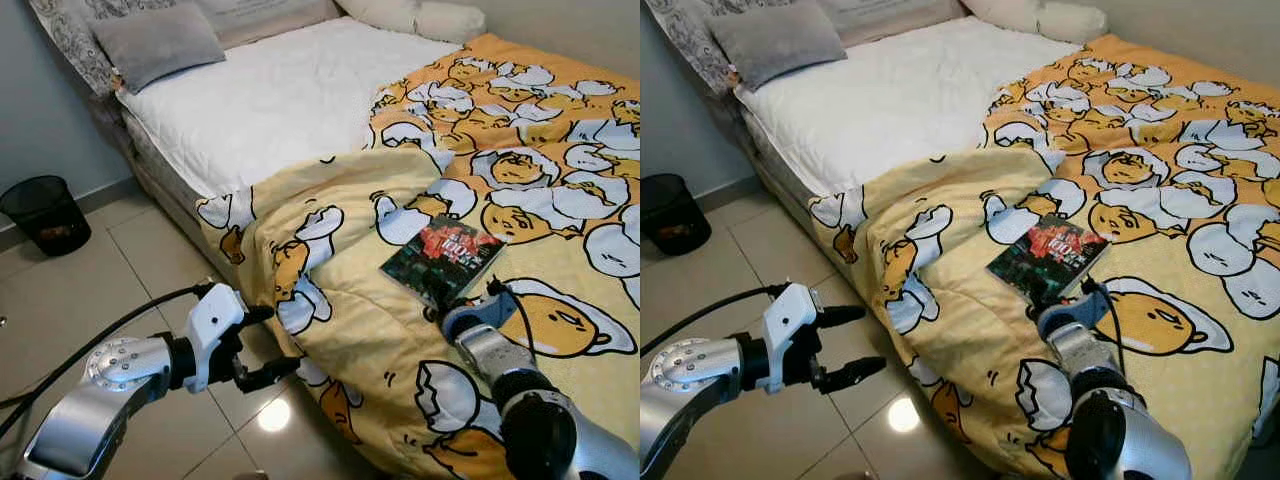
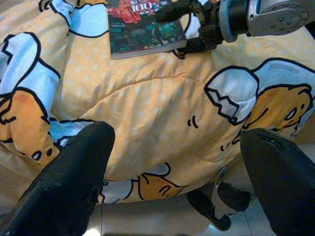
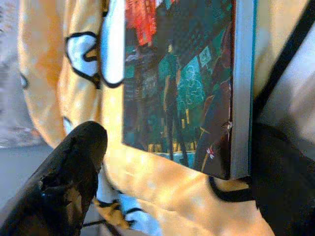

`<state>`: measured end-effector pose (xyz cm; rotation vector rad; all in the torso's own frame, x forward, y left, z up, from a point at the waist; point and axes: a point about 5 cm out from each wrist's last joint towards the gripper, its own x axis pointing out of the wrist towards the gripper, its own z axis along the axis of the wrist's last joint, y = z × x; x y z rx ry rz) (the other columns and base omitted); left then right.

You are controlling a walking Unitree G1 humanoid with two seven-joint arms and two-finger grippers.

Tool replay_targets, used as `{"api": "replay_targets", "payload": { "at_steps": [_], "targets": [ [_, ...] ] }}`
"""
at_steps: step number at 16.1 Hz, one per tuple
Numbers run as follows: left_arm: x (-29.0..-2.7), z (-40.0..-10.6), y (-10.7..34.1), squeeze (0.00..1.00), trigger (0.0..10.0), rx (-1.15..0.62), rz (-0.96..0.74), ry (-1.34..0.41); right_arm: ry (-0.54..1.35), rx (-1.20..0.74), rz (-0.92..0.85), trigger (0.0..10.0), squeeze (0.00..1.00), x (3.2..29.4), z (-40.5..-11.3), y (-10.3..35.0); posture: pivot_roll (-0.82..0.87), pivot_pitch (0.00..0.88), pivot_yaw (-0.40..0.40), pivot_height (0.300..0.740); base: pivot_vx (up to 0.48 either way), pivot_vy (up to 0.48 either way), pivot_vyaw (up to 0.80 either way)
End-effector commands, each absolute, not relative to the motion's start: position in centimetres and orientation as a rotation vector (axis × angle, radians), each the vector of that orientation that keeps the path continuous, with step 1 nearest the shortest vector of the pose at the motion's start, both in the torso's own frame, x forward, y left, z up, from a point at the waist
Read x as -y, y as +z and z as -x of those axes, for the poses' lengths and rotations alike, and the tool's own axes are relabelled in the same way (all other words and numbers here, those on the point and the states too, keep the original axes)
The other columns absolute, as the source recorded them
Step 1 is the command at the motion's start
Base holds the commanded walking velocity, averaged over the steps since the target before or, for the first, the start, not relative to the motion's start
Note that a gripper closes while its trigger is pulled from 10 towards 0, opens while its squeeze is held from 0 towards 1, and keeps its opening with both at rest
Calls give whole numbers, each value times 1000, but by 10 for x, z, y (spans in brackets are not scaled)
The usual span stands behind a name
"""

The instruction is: Clean up the room

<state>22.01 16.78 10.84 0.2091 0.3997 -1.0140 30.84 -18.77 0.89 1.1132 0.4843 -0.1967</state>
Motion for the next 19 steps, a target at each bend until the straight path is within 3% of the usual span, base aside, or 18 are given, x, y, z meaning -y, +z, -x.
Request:
{"api": "replay_targets", "payload": {
  "at_steps": [1, 2, 3, 4, 5, 19],
  "targets": [
    [-168, -222, 113, 792, 10000, -391, -236, -1012, -164, -448, -1165, 6627, 0, 181, -317, 18, 163, 0, 52, 740, 0, 0, 0],
    [-168, -223, 112, 788, 10000, -389, -236, -1008, -167, -438, -1178, 4000, 0, 181, -319, 20, 166, 0, 46, 740, 0, 0, 0],
    [-168, -223, 112, 792, 10000, -388, -236, -1005, -170, -432, -1185, 3176, 0, 180, -320, 21, 167, 0, 45, 740, 0, 0, 0],
    [-167, -222, 112, 788, 10000, -385, -235, -1000, -181, -415, -1207, 1255, 0, 181, -322, 23, 171, 0, 41, 740, 0, 0, 0],
    [-167, -221, 112, 788, 10000, -384, -233, -994, -182, -401, -1223, 0, 0, 180, -324, 25, 176, 0, 36, 740, 0, 0, 0],
    [-168, -217, 111, 788, 10000, -390, -230, -969, -218, -461, -1161, 0, 0, 174, -323, 21, 184, 0, 31, 740, 0, 0, 0]
  ]
}}
